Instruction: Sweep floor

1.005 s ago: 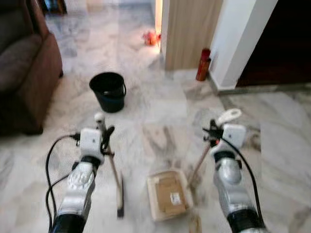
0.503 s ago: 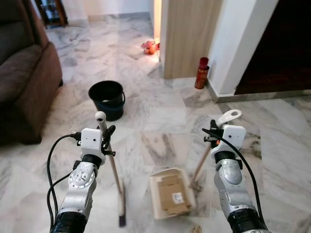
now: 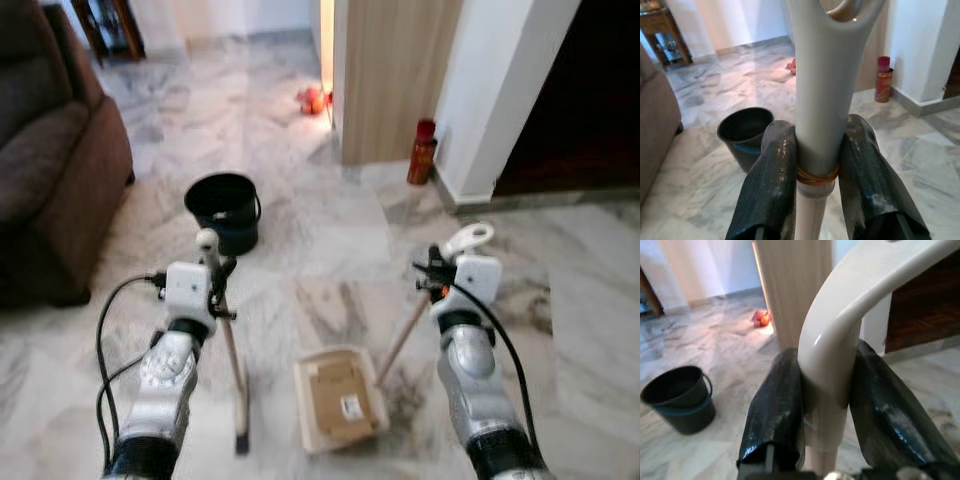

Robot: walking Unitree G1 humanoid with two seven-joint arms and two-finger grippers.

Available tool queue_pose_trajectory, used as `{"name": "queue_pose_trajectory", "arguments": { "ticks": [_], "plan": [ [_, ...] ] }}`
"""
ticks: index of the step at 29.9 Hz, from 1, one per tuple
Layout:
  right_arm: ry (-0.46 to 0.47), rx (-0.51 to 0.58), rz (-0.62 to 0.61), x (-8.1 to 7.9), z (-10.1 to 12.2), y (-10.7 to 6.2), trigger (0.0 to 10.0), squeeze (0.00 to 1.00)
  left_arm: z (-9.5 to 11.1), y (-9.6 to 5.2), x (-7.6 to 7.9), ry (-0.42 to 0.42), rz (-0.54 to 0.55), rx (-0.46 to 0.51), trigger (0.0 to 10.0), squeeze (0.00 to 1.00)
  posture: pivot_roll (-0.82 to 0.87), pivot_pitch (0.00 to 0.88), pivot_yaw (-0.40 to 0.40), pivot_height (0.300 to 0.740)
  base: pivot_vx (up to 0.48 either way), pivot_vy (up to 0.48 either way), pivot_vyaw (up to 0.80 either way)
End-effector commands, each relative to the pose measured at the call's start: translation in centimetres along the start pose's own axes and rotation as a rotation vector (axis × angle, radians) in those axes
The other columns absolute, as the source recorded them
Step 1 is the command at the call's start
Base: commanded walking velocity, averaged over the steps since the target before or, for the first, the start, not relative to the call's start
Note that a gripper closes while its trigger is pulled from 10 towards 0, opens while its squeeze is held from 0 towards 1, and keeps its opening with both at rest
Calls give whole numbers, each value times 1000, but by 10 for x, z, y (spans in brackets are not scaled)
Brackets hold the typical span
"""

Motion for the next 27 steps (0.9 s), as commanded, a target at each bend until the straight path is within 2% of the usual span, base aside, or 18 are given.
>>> {"name": "queue_pose_trajectory", "arguments": {
  "ticks": [1, 15, 27],
  "plan": [
    [9, 54, 16, -7, 15, 6, 10000, 0, 8, 4, -9, 13, 14, 26, 10000, 0, -54, 69, 47, 740, 251, 0, 0],
    [-17, 57, 45, -13, 16, 6, 10000, 0, 11, 3, -12, 19, 32, 35, 10000, 0, -27, 89, 26, 740, 253, 0, 0],
    [-4, 51, 36, -10, 16, 7, 10000, 0, 12, 3, -13, 19, 39, 41, 10000, 0, -22, 91, 17, 740, 253, 0, 514]
  ]
}}
Point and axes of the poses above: a point about 5 cm out from each wrist's last joint towards the gripper, its own y axis pointing out of the wrist towards the gripper, its own z axis along the axis of the wrist's last joint, x = y × z, the point moved 4 cm from there along y, pointing out of the wrist towards the gripper, and after that the axes turned 6 degrees about y, right-handed, at the moved point
